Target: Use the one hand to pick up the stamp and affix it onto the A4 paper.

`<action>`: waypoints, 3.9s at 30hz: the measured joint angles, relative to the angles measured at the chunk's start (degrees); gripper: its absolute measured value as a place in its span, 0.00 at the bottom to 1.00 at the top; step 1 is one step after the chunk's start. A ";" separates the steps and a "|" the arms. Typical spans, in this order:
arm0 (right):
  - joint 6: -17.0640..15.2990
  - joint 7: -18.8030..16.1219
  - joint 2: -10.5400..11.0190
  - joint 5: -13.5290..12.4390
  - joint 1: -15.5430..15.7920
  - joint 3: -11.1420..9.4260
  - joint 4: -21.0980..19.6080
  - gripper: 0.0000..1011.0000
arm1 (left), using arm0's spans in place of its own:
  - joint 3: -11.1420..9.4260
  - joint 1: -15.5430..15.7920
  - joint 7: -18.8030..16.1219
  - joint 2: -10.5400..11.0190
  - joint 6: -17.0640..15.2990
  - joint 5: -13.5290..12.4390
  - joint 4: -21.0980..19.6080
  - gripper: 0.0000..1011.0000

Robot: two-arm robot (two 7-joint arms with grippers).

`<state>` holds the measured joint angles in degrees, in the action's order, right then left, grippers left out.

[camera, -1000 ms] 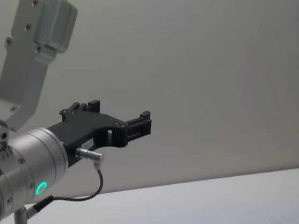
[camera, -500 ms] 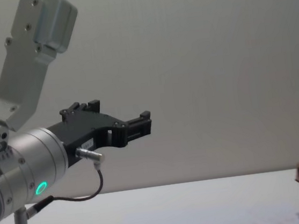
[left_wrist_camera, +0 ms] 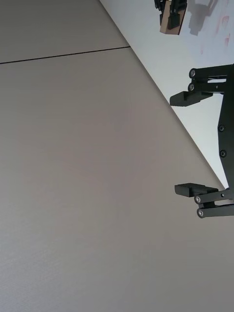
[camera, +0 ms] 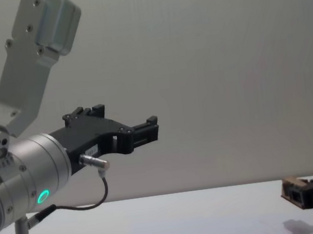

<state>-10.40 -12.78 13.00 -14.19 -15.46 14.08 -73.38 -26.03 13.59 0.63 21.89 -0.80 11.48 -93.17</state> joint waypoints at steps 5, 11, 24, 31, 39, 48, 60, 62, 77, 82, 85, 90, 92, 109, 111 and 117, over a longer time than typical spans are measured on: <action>0.34 -0.15 -0.74 1.21 -0.86 0.70 2.02 0.22 | 0.00 0.00 0.00 0.00 0.00 0.00 0.00 0.99; 0.79 -0.18 -1.27 2.61 -1.48 1.24 4.05 0.22 | 0.00 0.00 0.00 0.00 0.00 0.00 0.00 0.99; 1.25 0.02 -1.90 4.14 -1.83 2.07 6.07 0.22 | 0.00 0.00 0.00 0.00 0.00 0.00 0.00 0.99; 1.30 -0.01 -1.97 4.72 -1.19 2.50 6.08 0.22 | 0.00 0.00 0.00 0.00 0.00 0.00 0.00 0.99; 1.29 -0.01 -1.88 5.03 -0.61 2.69 5.69 0.22 | 0.00 0.00 0.00 0.00 0.00 0.00 0.00 0.99; 1.23 0.05 -1.82 5.02 -0.28 2.73 5.27 0.22 | 0.00 0.00 0.00 0.00 0.00 0.00 0.00 0.99; 2.30 -0.16 -1.68 2.86 0.08 2.37 2.34 0.22 | 0.00 0.00 0.00 0.00 0.00 0.00 0.00 0.99; 2.74 -0.39 -1.62 2.21 0.11 2.20 1.43 0.22 | 0.00 0.00 0.00 0.00 0.00 0.00 0.00 0.99; 4.35 -2.70 0.82 -1.36 1.70 -0.05 -6.13 0.22 | 0.00 0.00 0.00 0.00 0.00 0.00 0.00 0.99; 4.67 -3.73 2.65 -2.17 3.34 -1.22 -8.19 0.22 | 0.00 0.00 0.00 0.00 0.00 0.00 0.00 0.99; 4.85 -4.36 4.03 -2.86 4.67 -2.13 -9.33 0.22 | 0.00 0.00 0.00 0.00 0.00 0.00 0.00 0.99; 5.07 -4.88 6.30 -3.75 6.94 -3.63 -10.66 0.22 | 0.00 0.00 0.00 0.00 0.00 0.00 0.00 0.99; 5.14 -4.91 7.03 -4.03 7.72 -4.14 -10.94 0.22 | 0.00 0.00 0.00 0.00 0.00 0.00 0.00 0.99; 5.02 -3.86 9.56 -3.84 10.79 -5.72 -9.84 0.22 | 0.00 0.00 0.00 0.00 0.00 0.00 0.00 0.99; 4.99 -3.71 9.56 -3.59 10.85 -5.65 -9.59 0.22 | 0.00 0.00 0.00 0.00 0.00 0.00 0.00 0.99; 4.96 -3.01 9.16 -2.55 10.77 -5.15 -8.29 0.22 | 0.00 0.00 0.00 0.00 0.00 0.00 0.00 0.99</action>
<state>-5.45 -15.79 22.16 -16.73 -4.69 8.93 -81.67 -26.02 13.59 0.63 21.89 -0.79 11.48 -93.17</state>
